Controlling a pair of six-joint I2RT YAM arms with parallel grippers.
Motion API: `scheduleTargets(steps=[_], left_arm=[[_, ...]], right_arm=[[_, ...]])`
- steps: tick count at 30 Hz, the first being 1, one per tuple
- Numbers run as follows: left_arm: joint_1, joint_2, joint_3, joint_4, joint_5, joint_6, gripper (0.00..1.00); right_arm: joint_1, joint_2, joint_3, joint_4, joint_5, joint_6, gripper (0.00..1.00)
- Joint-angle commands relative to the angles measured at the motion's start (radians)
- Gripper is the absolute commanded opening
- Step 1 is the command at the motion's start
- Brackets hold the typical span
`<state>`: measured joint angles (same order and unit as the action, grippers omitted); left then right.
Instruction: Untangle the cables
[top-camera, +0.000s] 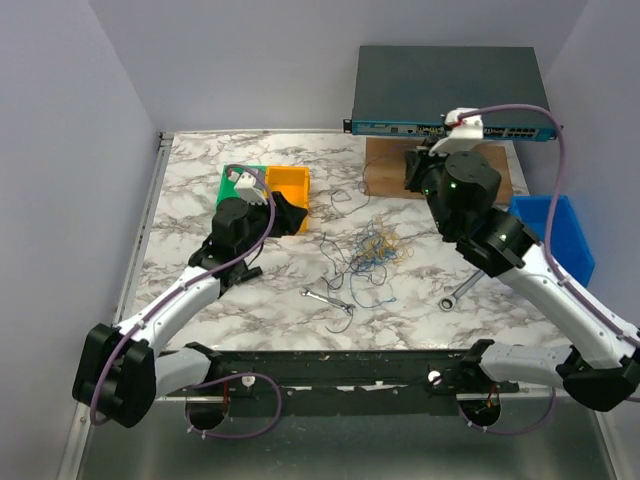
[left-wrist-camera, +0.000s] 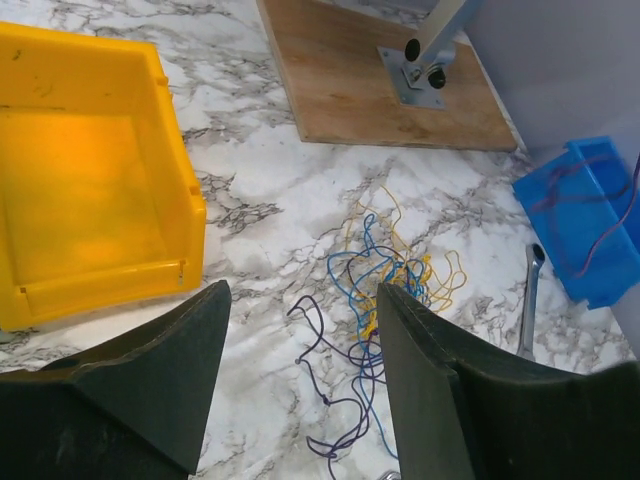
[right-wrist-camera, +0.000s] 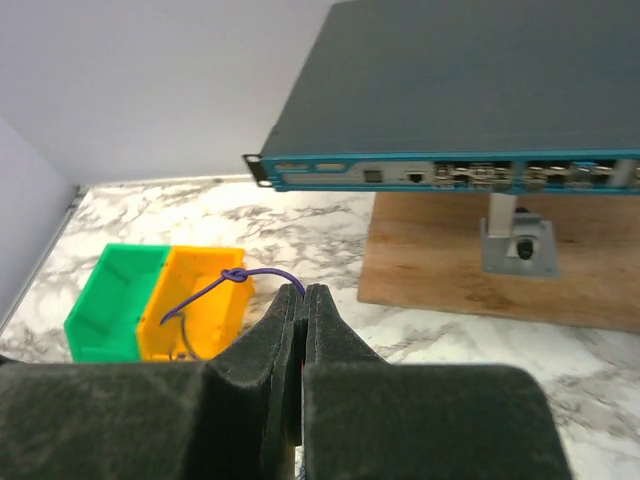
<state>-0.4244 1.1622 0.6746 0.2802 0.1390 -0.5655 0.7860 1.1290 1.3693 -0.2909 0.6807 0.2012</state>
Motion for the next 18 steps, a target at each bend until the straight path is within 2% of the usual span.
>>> scheduleTargets(steps=[1, 8, 14, 18], left_arm=[[0.002, -0.068, -0.008, -0.019, 0.025, 0.007, 0.63], [0.036, -0.115, -0.009, -0.136, -0.023, -0.057, 0.64], [0.087, -0.184, -0.040, -0.226, -0.060, -0.117, 0.79], [0.122, -0.218, -0.055, -0.271, -0.077, -0.143, 0.84]], right_arm=[[0.002, 0.090, 0.073, -0.017, -0.187, 0.003, 0.01], [0.001, 0.235, 0.127, 0.031, -0.343, 0.018, 0.01], [0.002, 0.374, 0.179, 0.058, -0.348, 0.037, 0.01], [0.002, 0.452, 0.217, 0.100, -0.364, 0.051, 0.01]])
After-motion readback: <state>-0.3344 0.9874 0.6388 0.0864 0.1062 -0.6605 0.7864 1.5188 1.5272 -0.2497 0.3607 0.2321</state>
